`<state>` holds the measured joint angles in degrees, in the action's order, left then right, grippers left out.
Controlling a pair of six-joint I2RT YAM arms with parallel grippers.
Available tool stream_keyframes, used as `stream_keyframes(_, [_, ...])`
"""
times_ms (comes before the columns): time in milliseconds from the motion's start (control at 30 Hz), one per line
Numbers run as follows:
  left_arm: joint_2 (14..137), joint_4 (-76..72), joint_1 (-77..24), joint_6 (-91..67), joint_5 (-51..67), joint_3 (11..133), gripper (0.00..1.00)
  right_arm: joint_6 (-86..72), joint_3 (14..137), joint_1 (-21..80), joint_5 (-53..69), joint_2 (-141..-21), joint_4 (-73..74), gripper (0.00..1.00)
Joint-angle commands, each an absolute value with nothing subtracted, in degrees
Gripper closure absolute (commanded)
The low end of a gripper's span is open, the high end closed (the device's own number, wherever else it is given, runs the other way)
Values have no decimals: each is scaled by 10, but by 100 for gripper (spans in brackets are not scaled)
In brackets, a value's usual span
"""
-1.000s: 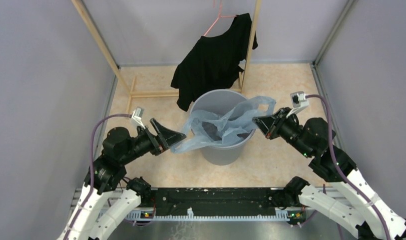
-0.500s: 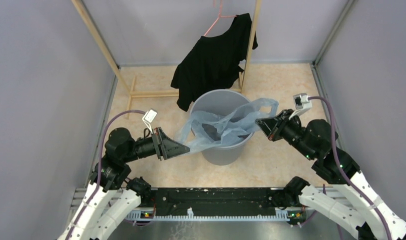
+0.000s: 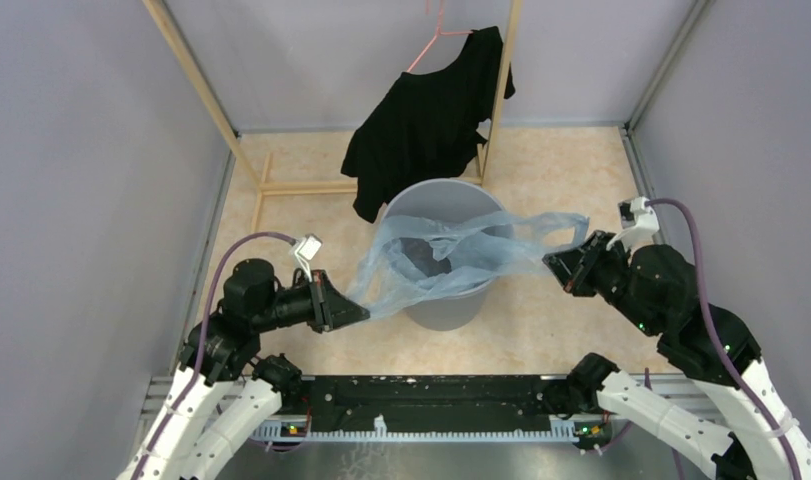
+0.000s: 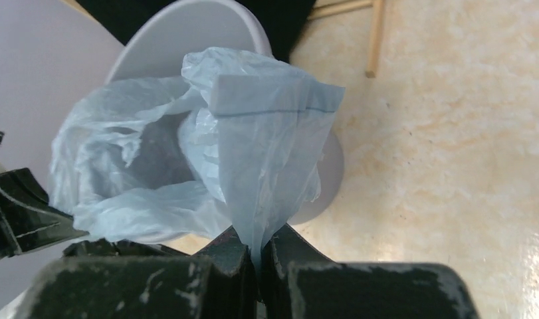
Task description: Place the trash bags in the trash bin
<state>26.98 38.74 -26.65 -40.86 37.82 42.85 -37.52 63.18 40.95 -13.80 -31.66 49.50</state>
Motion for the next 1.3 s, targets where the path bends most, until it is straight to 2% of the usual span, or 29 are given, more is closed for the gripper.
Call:
stream_keyframes(0, [278, 457, -266, -381, 297, 421, 100, -410, 605, 405, -169, -301, 552, 100])
stream_keyframes(100, [293, 419, -266, -393, 289, 410, 100, -408, 554, 405, -180, -296, 502, 100])
stream_keyframes(233, [321, 365, -265, -391, 278, 399, 100, -407, 505, 405, -261, -319, 455, 100])
stream_keyframes(367, [350, 354, -266, -380, 217, 407, 100, -352, 466, 405, -285, -346, 352, 99])
stream_keyframes(433, [362, 337, -266, -375, 182, 406, 100, -298, 441, 405, -275, -357, 279, 85])
stream_keyframes(500, [375, 291, -266, -364, 174, 399, 100, -258, 441, 405, -269, -373, 242, 79])
stream_keyframes(633, [405, 267, -265, -352, 156, 407, 77, -256, 503, 405, -233, -373, 334, 66])
stream_keyframes(733, [407, 311, -266, -331, 162, 434, 51, -271, 545, 405, -165, -322, 427, 47])
stream_keyframes(833, [373, 345, -266, -311, 170, 441, 29, -305, 574, 405, -122, -277, 497, 29])
stream_keyframes(900, [339, 366, -265, -309, 160, 446, 20, -310, 597, 405, -114, -266, 528, 24])
stream_keyframes(1000, [296, 407, -266, -295, 135, 474, 5, -269, 653, 405, -159, -287, 571, 22])
stream_keyframes(1133, [309, 448, -266, -259, 103, 523, 1, -181, 737, 405, -198, -366, 584, 16])
stream_keyframes(1200, [340, 426, -266, -243, 122, 536, 1, -110, 746, 405, -192, -397, 550, 6])
stream_keyframes(1267, [381, 418, -265, -242, 135, 553, 3, -67, 760, 405, -200, -440, 530, 1])
